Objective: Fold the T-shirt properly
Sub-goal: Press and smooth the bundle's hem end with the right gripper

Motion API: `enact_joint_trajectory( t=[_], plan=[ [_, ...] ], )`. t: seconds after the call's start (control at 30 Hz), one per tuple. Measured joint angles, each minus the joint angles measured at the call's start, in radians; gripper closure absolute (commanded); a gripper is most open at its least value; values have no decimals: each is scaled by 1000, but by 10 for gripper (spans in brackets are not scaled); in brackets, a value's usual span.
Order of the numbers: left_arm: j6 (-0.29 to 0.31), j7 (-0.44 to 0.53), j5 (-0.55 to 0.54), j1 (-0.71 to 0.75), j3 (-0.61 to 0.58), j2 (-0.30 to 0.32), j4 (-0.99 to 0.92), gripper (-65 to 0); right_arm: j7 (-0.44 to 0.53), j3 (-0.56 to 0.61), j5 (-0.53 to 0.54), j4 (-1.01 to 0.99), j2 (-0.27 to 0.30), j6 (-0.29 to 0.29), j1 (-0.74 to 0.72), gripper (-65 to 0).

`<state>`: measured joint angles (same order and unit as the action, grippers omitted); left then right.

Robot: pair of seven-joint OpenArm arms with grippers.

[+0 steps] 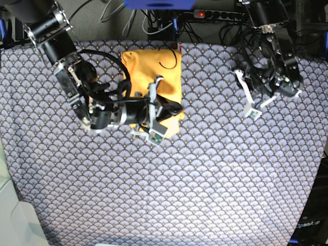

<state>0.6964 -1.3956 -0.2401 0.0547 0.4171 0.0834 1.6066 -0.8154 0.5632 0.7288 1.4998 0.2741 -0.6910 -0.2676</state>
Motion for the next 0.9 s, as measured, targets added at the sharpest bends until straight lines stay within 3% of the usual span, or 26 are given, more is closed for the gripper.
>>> enact_joint_trajectory(
  t=[0.17,0.77,0.9],
  plan=[
    [0,-2,4,0,0,21,0,-39,17,0,-8,-65,0,0,0,0],
    [0,3,-6,18,0,33,3,-39,283,136,8,-382,-24,0,-39,0],
    [0,4,-6,18,0,33,3,-39,273,169,-2,-351,-21,1,-37,0]
  ],
)
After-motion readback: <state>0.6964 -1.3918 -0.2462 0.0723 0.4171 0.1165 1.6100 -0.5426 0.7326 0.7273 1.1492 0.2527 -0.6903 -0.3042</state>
